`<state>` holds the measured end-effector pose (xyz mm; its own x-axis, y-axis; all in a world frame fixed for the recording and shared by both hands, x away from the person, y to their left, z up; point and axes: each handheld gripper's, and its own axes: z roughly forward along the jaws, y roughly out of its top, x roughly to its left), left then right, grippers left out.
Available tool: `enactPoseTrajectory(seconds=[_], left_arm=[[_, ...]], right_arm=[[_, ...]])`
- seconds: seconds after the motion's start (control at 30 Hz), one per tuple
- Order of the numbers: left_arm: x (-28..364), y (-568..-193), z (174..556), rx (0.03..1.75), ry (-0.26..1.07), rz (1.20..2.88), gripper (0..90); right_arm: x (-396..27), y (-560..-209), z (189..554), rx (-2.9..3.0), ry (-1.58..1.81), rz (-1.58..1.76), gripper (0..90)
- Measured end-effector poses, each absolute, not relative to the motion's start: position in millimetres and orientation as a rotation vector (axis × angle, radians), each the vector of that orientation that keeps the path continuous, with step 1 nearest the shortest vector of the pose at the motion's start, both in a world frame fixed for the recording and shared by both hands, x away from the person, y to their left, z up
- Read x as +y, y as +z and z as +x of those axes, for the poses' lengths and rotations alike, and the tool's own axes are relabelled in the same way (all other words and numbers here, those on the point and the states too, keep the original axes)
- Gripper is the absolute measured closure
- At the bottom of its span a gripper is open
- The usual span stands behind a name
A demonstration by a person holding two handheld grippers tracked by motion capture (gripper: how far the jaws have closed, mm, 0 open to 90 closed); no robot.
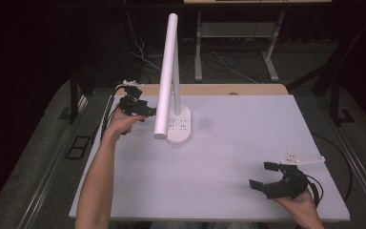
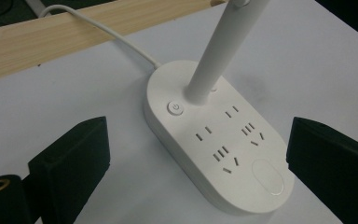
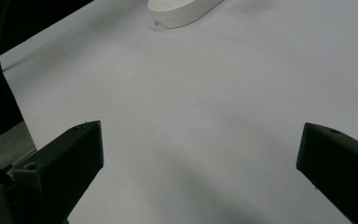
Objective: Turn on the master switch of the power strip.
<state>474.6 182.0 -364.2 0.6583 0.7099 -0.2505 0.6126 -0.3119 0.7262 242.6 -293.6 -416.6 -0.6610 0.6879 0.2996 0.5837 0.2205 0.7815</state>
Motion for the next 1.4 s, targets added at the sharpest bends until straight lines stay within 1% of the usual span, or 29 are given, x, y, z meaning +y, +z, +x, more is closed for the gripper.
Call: enactPoseTrajectory(seconds=[0.07,0.17,0.2,0.23,0.37,0.4,0.63,0.77,0.87,0.9,0.97,1.0,1.17,1.3,1.4], left_arm=[[182.0,-365.2,476.1,1.045,0.154,2.004,6.4],[183.0,-366.4,479.3,1.07,0.143,1.961,11.2],[182.6,-366.5,479.7,1.087,0.134,1.952,11.2],[182.5,-366.9,481.0,1.087,0.13,1.949,13.2],[181.5,-368.1,484.9,1.097,0.11,1.918,15.8],[181.4,-368.7,486.3,1.09,0.112,1.915,18.2],[177.3,-375.3,490.1,1.14,0.107,1.872,23.1],[174.9,-377.9,491.8,1.139,0.097,1.849,28.1],[172.5,-379.6,492.9,1.138,0.092,1.834,34.5],[171.6,-380.2,493.2,1.139,0.095,1.833,34.5],[170.0,-381.5,493.7,1.14,0.094,1.823,38.9],[169.2,-382.2,494.0,1.141,0.097,1.822,38.9],[164.0,-387.0,496.2,1.152,0.092,1.817,47.0],[158.0,-391.5,497.6,1.149,0.077,1.799,56.0],[153.7,-394.2,497.9,1.139,0.074,1.805,65.5]], right_arm=[[-293.5,-416.6,242.6,2.367,1.435,1.237,0.0],[-293.5,-416.6,242.6,2.367,1.435,1.236,0.0],[-293.7,-416.5,242.7,2.369,1.435,1.236,0.0],[-294.0,-416.6,242.9,2.368,1.436,1.235,0.0],[-294.1,-416.4,243.0,2.367,1.437,1.239,0.0],[-294.2,-416.4,243.0,2.368,1.438,1.24,0.0],[-294.3,-416.5,243.0,2.37,1.437,1.233,0.0],[-294.6,-416.4,242.9,2.371,1.437,1.23,0.0],[-294.8,-416.3,242.8,2.37,1.436,1.228,0.0],[-294.8,-416.3,242.8,2.37,1.436,1.228,0.0],[-294.9,-416.3,242.8,2.37,1.436,1.228,0.0],[-294.8,-416.3,242.8,2.371,1.436,1.228,0.0],[-294.4,-416.6,243.0,2.375,1.433,1.227,0.0],[-293.7,-417.0,243.2,2.388,1.426,1.23,0.0],[-293.8,-417.1,243.0,2.384,1.43,1.23,0.0]])
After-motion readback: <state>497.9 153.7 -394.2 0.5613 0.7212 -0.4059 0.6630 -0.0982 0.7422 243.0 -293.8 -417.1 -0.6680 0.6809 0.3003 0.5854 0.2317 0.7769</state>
